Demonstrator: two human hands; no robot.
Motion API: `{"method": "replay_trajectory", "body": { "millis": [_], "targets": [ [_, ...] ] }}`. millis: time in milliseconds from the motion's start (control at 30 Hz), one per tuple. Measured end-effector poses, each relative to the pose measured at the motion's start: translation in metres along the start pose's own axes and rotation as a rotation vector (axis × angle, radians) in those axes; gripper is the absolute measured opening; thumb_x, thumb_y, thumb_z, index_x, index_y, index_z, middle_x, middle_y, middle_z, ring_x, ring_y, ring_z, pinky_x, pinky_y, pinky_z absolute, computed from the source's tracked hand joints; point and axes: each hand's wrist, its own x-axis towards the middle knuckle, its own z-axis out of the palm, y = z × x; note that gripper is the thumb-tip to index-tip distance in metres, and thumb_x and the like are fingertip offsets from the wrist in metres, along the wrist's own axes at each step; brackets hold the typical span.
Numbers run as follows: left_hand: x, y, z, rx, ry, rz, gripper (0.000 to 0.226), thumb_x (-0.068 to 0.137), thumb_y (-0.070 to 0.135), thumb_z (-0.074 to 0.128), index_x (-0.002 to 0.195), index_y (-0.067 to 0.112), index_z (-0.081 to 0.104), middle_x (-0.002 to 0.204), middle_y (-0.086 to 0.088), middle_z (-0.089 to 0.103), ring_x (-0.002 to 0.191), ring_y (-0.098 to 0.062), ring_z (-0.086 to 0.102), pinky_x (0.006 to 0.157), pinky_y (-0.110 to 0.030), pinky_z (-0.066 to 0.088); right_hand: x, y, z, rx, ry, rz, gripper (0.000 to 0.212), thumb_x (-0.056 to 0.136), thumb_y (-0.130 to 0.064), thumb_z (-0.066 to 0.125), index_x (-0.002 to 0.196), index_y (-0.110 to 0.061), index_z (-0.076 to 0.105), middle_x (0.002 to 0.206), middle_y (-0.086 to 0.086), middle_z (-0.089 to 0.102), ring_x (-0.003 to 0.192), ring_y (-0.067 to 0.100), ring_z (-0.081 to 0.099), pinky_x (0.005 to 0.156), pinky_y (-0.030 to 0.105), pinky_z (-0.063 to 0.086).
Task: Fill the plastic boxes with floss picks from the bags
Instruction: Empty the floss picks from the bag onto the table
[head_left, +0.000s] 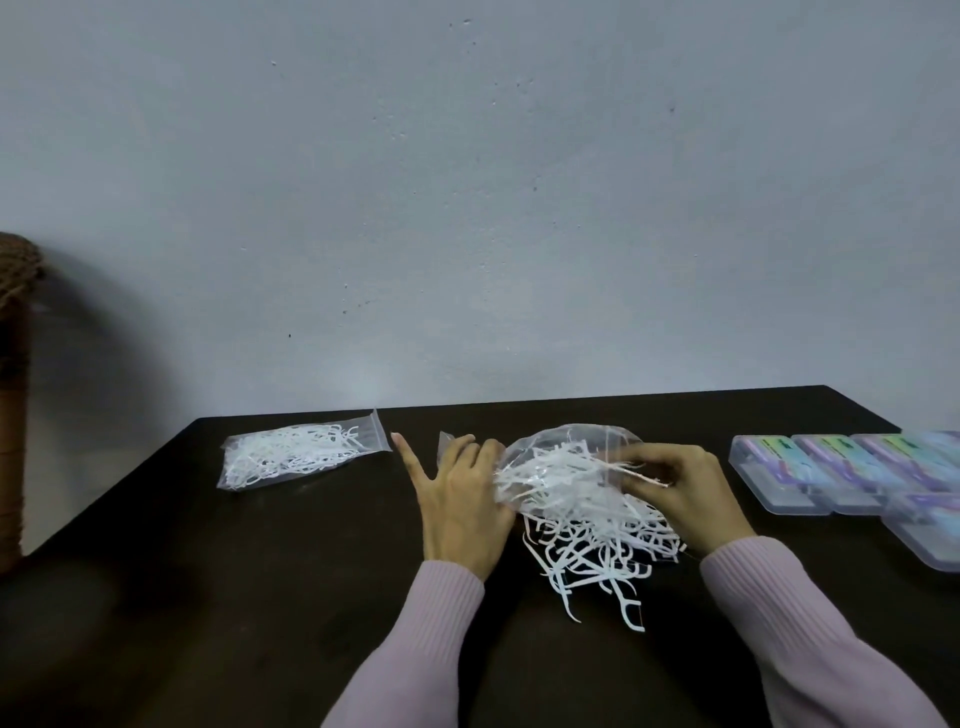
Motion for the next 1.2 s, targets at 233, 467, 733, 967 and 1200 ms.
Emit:
{"method": "replay_trajectory", "body": {
  "millis": [233, 467, 733, 967, 1200],
  "targets": [
    [0.002, -0.009, -0.009, -0.198, -0.064, -0.276, 0.042, 0.086, 0.035, 0.063, 0.124, 0.022, 0.055, 0.12, 0.005, 0.059, 0.125, -0.012, 0.04, 0.115, -0.046, -0.005, 0.005, 0.01, -0.007, 0.225, 0.043, 0.13, 0.016, 0.073, -0.007, 0.073, 0.086, -0.017, 0.072, 0.083, 0.0, 0.073, 0.072, 0.004, 0.067, 0.062, 0.012, 0.05],
    [0.005, -0.013, -0.016, -0.348, -0.002, -0.536, 0.039, 0.08, 0.018, 0.071, 0.117, 0.011, 0.061, 0.105, -0.005, 0.06, 0.115, -0.024, 0.048, 0.11, -0.051, 0.031, 0.009, 0.015, -0.011, 0.282, 0.093, 0.27, 0.011, 0.076, -0.008, 0.069, 0.083, -0.017, 0.068, 0.078, 0.003, 0.07, 0.068, 0.011, 0.063, 0.053, 0.009, 0.048],
    [0.006, -0.014, -0.021, -0.424, 0.03, -0.653, 0.032, 0.081, 0.019, 0.071, 0.111, 0.014, 0.061, 0.092, 0.005, 0.037, 0.104, -0.024, 0.053, 0.092, -0.04, 0.048, 0.011, 0.03, -0.011, 0.125, -0.004, 0.388, 0.014, 0.08, -0.008, 0.067, 0.092, -0.015, 0.068, 0.089, 0.005, 0.069, 0.08, 0.013, 0.063, 0.064, 0.016, 0.045],
    [0.007, -0.013, -0.019, -0.452, 0.016, -0.671, 0.033, 0.081, 0.022, 0.071, 0.111, 0.016, 0.06, 0.097, 0.003, 0.04, 0.101, -0.023, 0.055, 0.091, -0.041, 0.049, 0.008, 0.026, -0.001, 0.072, -0.178, 0.261, 0.028, 0.082, -0.003, 0.064, 0.091, -0.029, 0.066, 0.098, -0.011, 0.066, 0.094, 0.0, 0.06, 0.077, 0.016, 0.049],
    [0.006, -0.011, -0.017, -0.468, 0.023, -0.629, 0.032, 0.081, 0.027, 0.071, 0.109, 0.017, 0.06, 0.096, 0.002, 0.041, 0.094, -0.017, 0.051, 0.086, -0.034, 0.047, 0.006, 0.02, -0.001, -0.034, -0.105, 0.184, 0.025, 0.087, -0.006, 0.058, 0.09, -0.03, 0.064, 0.092, -0.012, 0.069, 0.092, -0.001, 0.062, 0.087, 0.021, 0.046]
  ]
}}
